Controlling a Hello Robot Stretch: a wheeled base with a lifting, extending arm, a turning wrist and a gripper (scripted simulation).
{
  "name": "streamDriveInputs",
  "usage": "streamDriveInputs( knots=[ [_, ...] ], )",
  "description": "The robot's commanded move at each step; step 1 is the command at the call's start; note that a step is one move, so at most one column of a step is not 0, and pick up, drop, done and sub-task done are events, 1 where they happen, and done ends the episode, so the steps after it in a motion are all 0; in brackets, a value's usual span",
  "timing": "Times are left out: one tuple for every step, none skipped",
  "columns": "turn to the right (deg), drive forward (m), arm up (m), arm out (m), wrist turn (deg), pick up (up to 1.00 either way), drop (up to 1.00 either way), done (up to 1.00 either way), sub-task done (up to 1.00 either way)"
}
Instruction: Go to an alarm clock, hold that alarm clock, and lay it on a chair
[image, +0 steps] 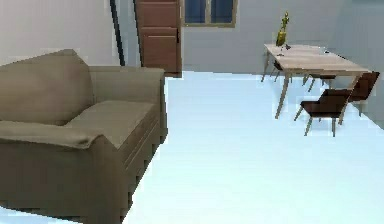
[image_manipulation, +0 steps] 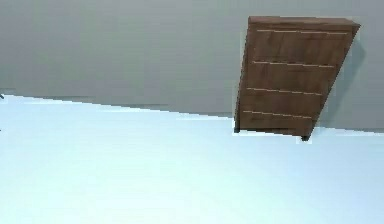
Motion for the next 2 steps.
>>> streamDriveInputs(
  knots=[
    [3.0, 0.0, 0.0, 0.0, 0.0, 0.0, 0.0, 0.0, 0.0],
    [0.0, 1.0, 0.0, 0.0, 0.0, 0.0, 0.0, 0.0, 0.0]
  ],
)
